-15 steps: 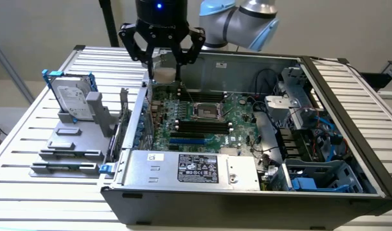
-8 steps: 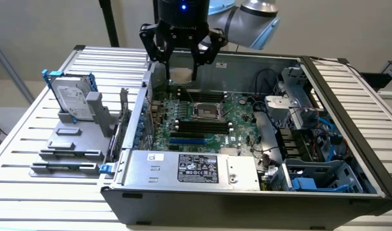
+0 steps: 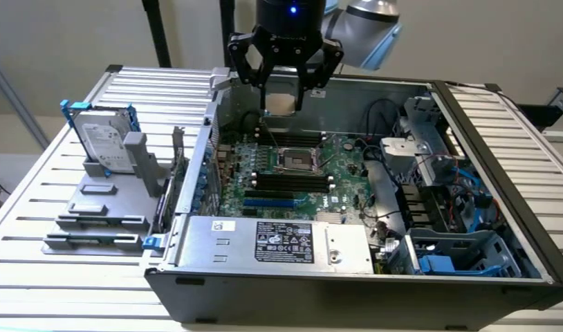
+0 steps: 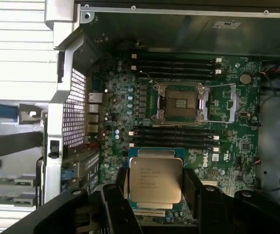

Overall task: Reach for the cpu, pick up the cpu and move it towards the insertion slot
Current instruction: 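Pick up the cpu and move it towards the insertion slot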

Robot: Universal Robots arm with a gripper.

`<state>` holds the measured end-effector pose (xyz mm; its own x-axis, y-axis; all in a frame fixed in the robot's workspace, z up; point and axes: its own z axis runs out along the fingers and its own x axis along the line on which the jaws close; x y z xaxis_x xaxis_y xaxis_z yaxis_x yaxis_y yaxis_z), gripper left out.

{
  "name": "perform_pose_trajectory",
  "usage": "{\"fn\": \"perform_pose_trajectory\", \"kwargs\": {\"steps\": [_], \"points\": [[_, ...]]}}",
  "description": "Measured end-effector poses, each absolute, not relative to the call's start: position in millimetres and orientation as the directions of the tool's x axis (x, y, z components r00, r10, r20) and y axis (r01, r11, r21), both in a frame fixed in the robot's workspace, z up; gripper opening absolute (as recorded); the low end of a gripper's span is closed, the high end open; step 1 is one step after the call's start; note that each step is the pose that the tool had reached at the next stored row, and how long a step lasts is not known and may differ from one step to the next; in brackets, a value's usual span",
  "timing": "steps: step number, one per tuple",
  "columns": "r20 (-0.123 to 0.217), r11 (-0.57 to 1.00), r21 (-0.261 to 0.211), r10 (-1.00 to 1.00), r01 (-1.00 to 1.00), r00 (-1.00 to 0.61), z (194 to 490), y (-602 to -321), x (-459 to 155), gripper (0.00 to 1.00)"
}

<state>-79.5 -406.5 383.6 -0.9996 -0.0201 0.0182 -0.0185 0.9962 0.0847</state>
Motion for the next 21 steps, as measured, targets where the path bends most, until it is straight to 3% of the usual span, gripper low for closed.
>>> {"fn": "perform_pose_trajectory", "kwargs": {"steps": [21], "points": [[0.018,0.997,0.076,-0.015,-0.013,-1.000,366.8,-348.8,-47.0,0.55]]}}
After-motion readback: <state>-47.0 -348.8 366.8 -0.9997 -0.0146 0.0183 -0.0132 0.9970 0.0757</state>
